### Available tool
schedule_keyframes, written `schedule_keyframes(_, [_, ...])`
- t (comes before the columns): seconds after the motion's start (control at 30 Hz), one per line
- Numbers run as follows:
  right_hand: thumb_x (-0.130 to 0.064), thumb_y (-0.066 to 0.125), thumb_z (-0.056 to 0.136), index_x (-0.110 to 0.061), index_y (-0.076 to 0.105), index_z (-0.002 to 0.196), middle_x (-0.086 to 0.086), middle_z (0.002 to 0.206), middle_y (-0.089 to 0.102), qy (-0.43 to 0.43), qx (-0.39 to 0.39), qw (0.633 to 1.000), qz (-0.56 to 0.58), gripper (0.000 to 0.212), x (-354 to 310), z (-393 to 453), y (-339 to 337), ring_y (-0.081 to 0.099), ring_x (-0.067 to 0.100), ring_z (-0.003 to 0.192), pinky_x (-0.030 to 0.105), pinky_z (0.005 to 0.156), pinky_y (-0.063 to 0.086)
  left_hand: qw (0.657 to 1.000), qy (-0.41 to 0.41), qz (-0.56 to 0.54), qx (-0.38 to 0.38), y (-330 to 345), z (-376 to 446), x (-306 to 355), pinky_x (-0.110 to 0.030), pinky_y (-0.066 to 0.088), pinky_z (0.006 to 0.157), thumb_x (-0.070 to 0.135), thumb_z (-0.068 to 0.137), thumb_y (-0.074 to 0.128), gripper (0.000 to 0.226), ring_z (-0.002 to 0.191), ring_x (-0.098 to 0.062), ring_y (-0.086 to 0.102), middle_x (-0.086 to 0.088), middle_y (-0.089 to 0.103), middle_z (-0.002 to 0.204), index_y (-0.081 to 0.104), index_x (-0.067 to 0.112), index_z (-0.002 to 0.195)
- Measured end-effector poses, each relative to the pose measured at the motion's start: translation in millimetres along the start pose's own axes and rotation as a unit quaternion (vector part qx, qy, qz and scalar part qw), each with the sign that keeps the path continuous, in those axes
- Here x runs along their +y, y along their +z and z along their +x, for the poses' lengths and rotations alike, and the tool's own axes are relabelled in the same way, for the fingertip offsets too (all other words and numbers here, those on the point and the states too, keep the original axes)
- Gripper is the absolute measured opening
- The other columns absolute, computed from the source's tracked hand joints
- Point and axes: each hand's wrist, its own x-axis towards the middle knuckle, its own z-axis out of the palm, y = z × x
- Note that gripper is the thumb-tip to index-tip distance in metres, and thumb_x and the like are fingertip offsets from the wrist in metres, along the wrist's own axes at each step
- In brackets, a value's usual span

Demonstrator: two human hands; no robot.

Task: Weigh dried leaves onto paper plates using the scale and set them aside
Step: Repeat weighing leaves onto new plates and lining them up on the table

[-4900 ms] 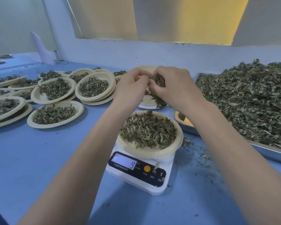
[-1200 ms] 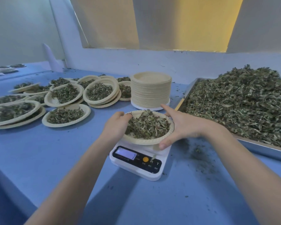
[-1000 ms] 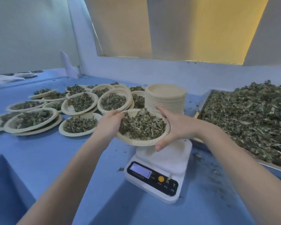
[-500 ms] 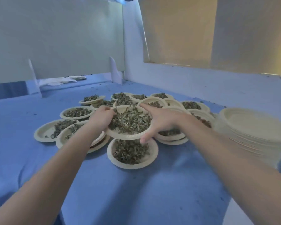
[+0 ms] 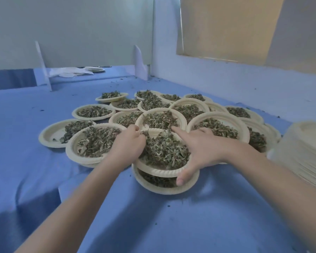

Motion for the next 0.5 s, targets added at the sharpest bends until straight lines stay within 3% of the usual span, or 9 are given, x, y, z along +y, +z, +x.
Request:
schedule_keyframes(0.1, [-0.074, 0.075, 0.048, -0.032, -0.012, 0.149, 0.006, 0.141, 0.038, -0.002, 0.004, 1.000, -0.022, 0.140, -5.5, -5.4, 2.5, 0.018, 0.026, 0.132, 0.037, 0.104, 0.012, 0.999, 0.016, 0.040, 0.016, 7.3, -11.6, 4.1, -0.030, 0.033, 0.068, 0.020, 0.099, 0.036, 0.037, 0.082, -0.017, 0.043, -0.013, 0.056, 0.118, 0.040, 0.007, 0.133])
schedule_keyframes(0.33, [-0.075, 0.075, 0.048, -0.030, -0.012, 0.150, 0.006, 0.154, 0.028, 0.005, 0.025, 0.999, -0.019, 0.141, -5.7, -34.5, -16.8, 0.021, 0.029, 0.141, 0.044, 0.112, 0.013, 0.995, 0.066, 0.061, 0.037, -8.5, -30.5, 38.0, -0.031, 0.037, 0.078, 0.021, 0.099, 0.033, 0.048, 0.112, -0.029, 0.054, -0.013, 0.050, 0.135, 0.029, 0.011, 0.146])
schedule_keyframes(0.4, [-0.075, 0.074, 0.048, -0.031, -0.011, 0.150, 0.001, 0.156, 0.024, 0.003, 0.039, 0.999, -0.011, 0.140, -2.9, -54.4, -26.4, 0.020, 0.026, 0.143, 0.043, 0.113, 0.014, 0.996, 0.083, 0.027, 0.036, -8.4, -39.9, 59.0, -0.032, 0.041, 0.074, 0.022, 0.098, 0.035, 0.048, 0.106, -0.031, 0.058, -0.009, 0.049, 0.136, 0.031, 0.013, 0.145])
schedule_keyframes(0.47, [-0.074, 0.075, 0.049, -0.030, -0.007, 0.150, -0.004, 0.158, 0.018, 0.004, 0.064, 0.998, 0.006, 0.137, 2.1, -79.4, -35.6, 0.018, 0.020, 0.144, 0.041, 0.116, 0.016, 0.993, 0.118, -0.004, 0.025, 0.6, -53.0, 86.5, -0.030, 0.044, 0.068, 0.020, 0.097, 0.037, 0.047, 0.090, -0.023, 0.062, -0.007, 0.054, 0.127, 0.034, 0.016, 0.143])
schedule_keyframes(0.5, [-0.072, 0.076, 0.050, -0.029, -0.004, 0.151, -0.006, 0.158, 0.017, 0.009, 0.079, 0.997, 0.015, 0.135, 6.0, -92.7, -39.4, 0.018, 0.018, 0.144, 0.041, 0.116, 0.018, 0.991, 0.136, -0.014, 0.014, 9.1, -60.1, 101.9, -0.028, 0.043, 0.069, 0.019, 0.096, 0.038, 0.046, 0.091, -0.020, 0.061, -0.006, 0.055, 0.124, 0.037, 0.016, 0.141])
